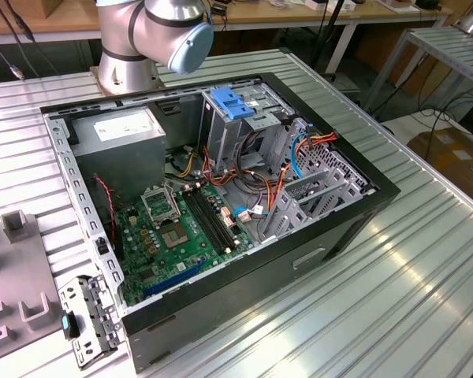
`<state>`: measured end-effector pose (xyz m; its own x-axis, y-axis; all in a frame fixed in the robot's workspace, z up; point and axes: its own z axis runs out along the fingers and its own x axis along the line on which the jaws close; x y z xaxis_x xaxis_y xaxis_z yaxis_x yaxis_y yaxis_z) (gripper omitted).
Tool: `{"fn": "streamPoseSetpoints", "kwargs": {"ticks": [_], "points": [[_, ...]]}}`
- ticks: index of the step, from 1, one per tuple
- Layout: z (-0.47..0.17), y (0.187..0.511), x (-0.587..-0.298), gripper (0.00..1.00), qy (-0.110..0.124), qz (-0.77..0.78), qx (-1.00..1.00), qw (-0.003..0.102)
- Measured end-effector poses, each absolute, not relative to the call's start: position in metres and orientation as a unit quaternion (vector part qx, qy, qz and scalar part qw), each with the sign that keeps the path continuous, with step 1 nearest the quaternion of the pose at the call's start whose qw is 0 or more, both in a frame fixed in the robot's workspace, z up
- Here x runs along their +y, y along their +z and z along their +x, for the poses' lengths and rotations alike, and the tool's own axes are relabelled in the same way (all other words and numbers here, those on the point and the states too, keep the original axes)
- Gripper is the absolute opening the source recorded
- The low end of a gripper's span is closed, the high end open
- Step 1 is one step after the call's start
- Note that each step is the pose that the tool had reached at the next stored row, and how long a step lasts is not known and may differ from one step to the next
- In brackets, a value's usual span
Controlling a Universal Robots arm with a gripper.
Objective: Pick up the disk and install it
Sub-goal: 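Pick up the disk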
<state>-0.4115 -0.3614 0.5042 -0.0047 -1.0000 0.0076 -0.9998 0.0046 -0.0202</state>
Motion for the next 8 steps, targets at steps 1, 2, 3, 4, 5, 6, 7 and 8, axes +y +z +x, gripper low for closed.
{"fn": "streamPoseSetpoints", "kwargs": {"ticks": [1, 2, 3, 4, 5, 6, 7, 8], "points": [[-0.4103, 0.5042, -0.3614, 0.37, -0.010, -0.705, 0.709, 0.004], [-0.4089, 0.5042, -0.3614, 0.37, -0.010, -0.705, 0.709, 0.004], [-0.4079, 0.5042, -0.3614, 0.37, -0.010, -0.705, 0.709, 0.004], [-0.4061, 0.5042, -0.3614, 0.37, -0.010, -0.705, 0.709, 0.004], [-0.4050, 0.5042, -0.3615, 0.37, -0.010, -0.705, 0.709, 0.004], [-0.4040, 0.5042, -0.3615, 0.37, -0.010, -0.705, 0.709, 0.004], [-0.4024, 0.5042, -0.3615, 0.37, -0.010, -0.705, 0.709, 0.004], [-0.4014, 0.5042, -0.3615, 0.37, -0.010, -0.705, 0.709, 0.004]]}}
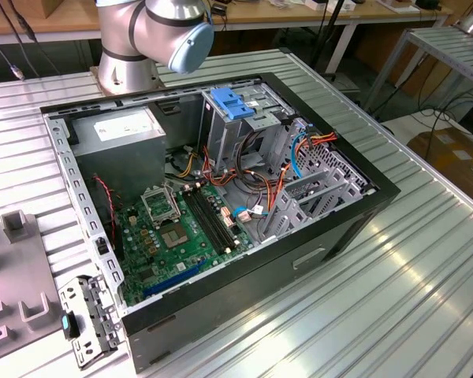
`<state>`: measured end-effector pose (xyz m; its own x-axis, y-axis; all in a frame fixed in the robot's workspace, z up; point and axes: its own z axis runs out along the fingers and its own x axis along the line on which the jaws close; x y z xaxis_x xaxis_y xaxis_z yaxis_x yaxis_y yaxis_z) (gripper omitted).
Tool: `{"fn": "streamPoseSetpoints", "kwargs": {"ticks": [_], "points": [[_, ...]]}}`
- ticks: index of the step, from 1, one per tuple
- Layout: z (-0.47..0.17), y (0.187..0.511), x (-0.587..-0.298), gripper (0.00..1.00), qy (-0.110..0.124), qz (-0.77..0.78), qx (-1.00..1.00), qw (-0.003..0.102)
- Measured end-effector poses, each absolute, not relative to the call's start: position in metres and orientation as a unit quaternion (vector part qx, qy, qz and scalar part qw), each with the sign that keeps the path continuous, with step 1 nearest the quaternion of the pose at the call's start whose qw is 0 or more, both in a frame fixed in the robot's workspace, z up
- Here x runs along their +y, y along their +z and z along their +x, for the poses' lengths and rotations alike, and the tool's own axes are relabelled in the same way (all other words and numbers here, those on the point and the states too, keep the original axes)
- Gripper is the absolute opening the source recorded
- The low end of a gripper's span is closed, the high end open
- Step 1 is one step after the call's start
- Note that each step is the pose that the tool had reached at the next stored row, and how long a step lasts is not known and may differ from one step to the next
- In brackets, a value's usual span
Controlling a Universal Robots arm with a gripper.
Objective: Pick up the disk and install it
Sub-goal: 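Pick up the disk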
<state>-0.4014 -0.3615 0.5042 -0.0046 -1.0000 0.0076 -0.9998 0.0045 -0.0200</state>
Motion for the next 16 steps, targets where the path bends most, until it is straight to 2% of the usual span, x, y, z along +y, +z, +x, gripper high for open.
{"fn": "streamPoseSetpoints", "kwargs": {"ticks": [16], "points": [[-0.389, 0.504, -0.361, 0.37, -0.010, -0.705, 0.709, 0.004]]}}
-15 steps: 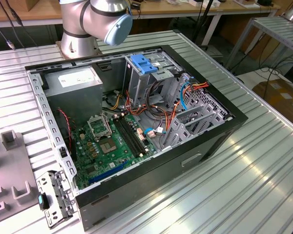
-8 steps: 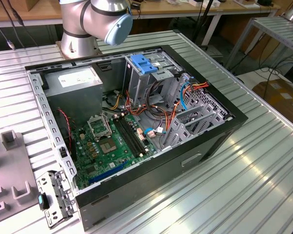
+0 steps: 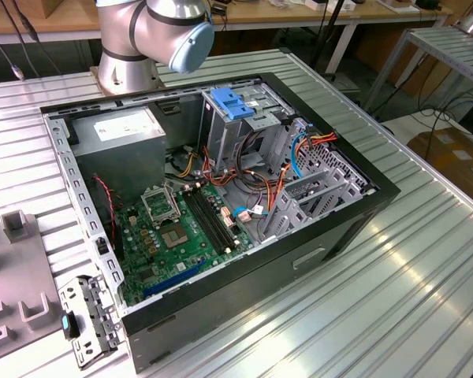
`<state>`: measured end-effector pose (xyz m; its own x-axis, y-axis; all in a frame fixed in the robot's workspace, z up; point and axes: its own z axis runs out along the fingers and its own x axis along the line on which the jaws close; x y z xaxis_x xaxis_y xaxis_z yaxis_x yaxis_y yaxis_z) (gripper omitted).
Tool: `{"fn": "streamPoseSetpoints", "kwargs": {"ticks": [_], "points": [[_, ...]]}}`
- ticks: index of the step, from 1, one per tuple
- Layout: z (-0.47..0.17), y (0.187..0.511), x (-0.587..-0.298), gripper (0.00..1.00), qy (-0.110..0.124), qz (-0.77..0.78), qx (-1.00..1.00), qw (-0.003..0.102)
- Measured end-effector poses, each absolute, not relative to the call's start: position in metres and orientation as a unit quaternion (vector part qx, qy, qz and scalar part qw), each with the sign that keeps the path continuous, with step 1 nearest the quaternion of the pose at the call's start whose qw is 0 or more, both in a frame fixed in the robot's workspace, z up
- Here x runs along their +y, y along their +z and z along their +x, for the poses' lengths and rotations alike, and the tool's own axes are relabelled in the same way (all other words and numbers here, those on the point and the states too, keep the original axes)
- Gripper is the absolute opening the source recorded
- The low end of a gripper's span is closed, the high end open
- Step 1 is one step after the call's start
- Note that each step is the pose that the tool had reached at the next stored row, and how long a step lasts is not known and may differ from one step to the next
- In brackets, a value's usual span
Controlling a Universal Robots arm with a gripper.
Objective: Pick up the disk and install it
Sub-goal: 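Pick up the disk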
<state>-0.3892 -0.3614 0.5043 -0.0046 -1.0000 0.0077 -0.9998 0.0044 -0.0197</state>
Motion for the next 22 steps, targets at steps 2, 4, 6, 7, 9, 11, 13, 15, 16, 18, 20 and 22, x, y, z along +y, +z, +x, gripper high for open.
{"fn": "streamPoseSetpoints", "kwargs": {"ticks": [2, 4, 6, 7, 9, 11, 13, 15, 16, 18, 20, 22], "points": [[-0.388, 0.504, -0.361, 0.37, -0.010, -0.705, 0.709, 0.004], [-0.387, 0.504, -0.361, 0.37, -0.010, -0.705, 0.709, 0.004], [-0.385, 0.504, -0.361, 0.37, -0.010, -0.705, 0.709, 0.004], [-0.385, 0.504, -0.361, 0.37, -0.010, -0.705, 0.709, 0.004], [-0.383, 0.504, -0.361, 0.37, -0.010, -0.705, 0.709, 0.004], [-0.380, 0.504, -0.361, 0.37, -0.010, -0.705, 0.709, 0.004], [-0.378, 0.504, -0.361, 0.37, -0.010, -0.705, 0.709, 0.004], [-0.375, 0.504, -0.362, 0.37, -0.010, -0.705, 0.709, 0.004], [-0.375, 0.504, -0.362, 0.37, -0.010, -0.705, 0.709, 0.004], [-0.374, 0.504, -0.362, 0.37, -0.010, -0.705, 0.709, 0.004], [-0.373, 0.504, -0.363, 0.37, -0.010, -0.705, 0.709, 0.004], [-0.373, 0.504, -0.364, 0.37, -0.010, -0.705, 0.709, 0.004]]}}
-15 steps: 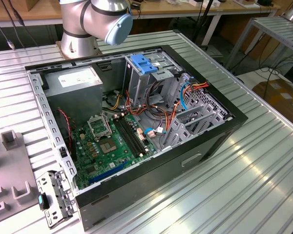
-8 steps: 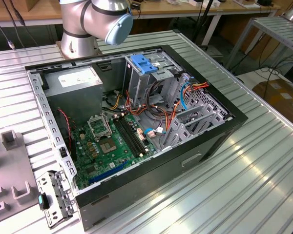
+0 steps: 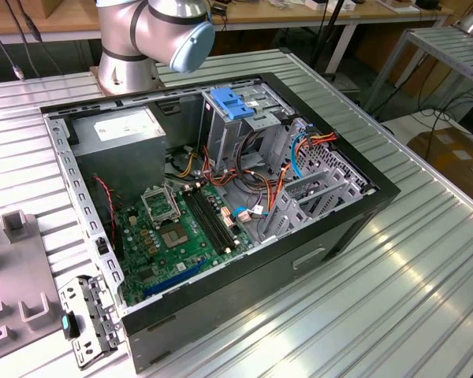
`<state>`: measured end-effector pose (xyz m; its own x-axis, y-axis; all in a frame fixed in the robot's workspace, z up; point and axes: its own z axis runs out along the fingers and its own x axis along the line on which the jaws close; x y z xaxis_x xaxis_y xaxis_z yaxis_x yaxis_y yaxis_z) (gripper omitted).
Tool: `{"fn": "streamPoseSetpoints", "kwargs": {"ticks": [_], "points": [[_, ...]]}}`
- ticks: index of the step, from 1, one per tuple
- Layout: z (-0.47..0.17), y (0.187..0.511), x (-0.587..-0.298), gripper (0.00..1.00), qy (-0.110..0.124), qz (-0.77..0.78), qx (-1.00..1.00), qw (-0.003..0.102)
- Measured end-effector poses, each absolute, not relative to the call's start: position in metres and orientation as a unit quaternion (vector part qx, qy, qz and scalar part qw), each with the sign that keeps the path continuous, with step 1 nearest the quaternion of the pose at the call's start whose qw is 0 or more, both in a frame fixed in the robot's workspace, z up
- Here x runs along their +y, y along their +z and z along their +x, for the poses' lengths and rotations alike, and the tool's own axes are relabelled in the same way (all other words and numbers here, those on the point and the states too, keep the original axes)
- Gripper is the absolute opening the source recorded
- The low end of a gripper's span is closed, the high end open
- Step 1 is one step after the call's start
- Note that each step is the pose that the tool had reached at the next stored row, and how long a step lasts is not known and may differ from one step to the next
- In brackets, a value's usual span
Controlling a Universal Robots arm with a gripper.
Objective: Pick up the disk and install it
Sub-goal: 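Pick up the disk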
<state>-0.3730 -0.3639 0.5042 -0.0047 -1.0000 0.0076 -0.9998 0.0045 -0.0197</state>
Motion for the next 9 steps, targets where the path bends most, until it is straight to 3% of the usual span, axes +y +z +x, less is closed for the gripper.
{"fn": "streamPoseSetpoints", "kwargs": {"ticks": [9], "points": [[-0.3663, 0.5042, -0.3686, 0.37, -0.010, -0.705, 0.709, 0.004]]}}
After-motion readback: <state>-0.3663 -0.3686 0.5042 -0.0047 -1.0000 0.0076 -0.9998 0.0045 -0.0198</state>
